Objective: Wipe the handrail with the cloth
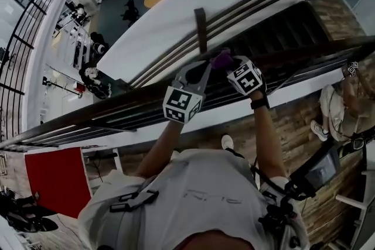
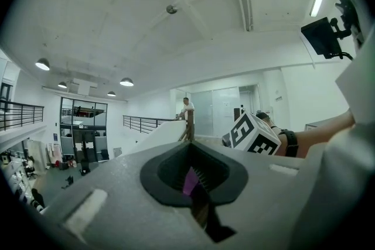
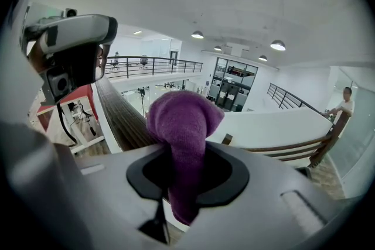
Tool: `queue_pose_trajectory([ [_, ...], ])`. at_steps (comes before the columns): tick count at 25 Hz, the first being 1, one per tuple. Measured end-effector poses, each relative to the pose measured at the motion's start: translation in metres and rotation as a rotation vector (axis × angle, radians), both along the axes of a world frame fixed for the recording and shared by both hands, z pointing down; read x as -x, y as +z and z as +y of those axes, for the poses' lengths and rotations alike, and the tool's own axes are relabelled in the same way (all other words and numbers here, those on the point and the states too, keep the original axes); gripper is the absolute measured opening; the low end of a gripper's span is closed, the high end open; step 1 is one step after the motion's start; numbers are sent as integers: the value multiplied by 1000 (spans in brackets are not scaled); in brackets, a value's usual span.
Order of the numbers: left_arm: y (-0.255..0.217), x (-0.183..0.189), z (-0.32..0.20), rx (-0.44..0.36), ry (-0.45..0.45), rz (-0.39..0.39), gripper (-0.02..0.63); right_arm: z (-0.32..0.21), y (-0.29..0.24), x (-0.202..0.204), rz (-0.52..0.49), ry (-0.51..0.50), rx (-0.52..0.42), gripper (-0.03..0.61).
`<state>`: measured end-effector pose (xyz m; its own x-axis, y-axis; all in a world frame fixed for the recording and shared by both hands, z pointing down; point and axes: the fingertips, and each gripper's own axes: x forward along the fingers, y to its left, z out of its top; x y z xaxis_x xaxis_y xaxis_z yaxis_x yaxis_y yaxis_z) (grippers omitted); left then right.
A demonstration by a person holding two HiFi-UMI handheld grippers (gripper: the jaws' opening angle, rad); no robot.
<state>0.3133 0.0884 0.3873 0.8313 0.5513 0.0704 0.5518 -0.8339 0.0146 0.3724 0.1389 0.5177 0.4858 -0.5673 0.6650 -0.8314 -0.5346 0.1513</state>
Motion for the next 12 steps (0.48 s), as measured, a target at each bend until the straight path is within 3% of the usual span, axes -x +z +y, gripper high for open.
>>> queue_pose_trajectory([
  [12, -3, -23, 52, 6, 34, -3, 2, 53, -11, -33, 16, 27, 0, 86],
])
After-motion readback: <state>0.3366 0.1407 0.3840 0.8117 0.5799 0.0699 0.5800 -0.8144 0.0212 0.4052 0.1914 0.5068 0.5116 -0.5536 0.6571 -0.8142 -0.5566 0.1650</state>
